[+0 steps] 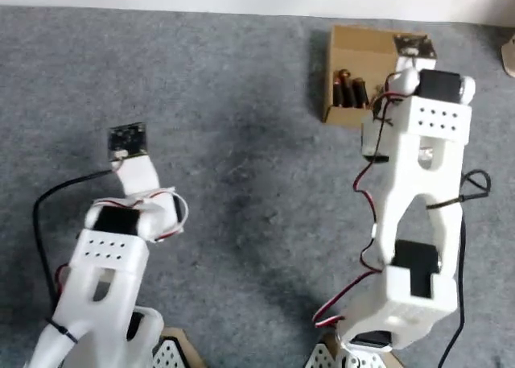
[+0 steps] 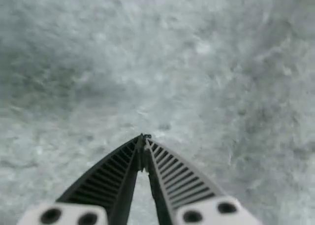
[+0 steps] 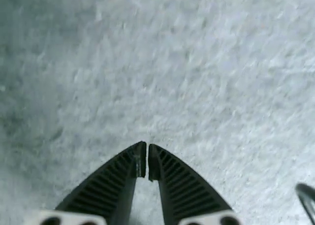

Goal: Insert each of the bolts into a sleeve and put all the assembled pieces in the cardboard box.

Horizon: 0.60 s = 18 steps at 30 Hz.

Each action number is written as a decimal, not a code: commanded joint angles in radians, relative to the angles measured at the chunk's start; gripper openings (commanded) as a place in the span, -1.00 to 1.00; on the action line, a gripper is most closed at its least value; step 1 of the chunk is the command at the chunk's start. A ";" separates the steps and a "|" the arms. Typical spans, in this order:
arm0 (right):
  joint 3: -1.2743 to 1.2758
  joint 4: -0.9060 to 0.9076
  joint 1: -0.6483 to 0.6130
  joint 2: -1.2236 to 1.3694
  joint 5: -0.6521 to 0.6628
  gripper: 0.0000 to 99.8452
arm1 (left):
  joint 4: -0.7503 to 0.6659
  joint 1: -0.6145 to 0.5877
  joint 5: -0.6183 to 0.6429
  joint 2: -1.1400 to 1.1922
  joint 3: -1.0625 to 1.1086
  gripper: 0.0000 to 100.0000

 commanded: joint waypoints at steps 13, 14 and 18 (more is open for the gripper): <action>0.255 0.012 -0.025 -0.217 0.005 -0.99 | 0.009 -0.062 -0.071 -0.496 0.174 -0.99; 0.275 0.012 -0.025 -0.226 0.005 -0.99 | 0.009 -0.062 -0.071 -0.518 0.185 -0.99; 0.366 0.012 -0.027 -0.254 0.005 -0.99 | 0.009 -0.062 -0.071 -0.584 0.225 -0.99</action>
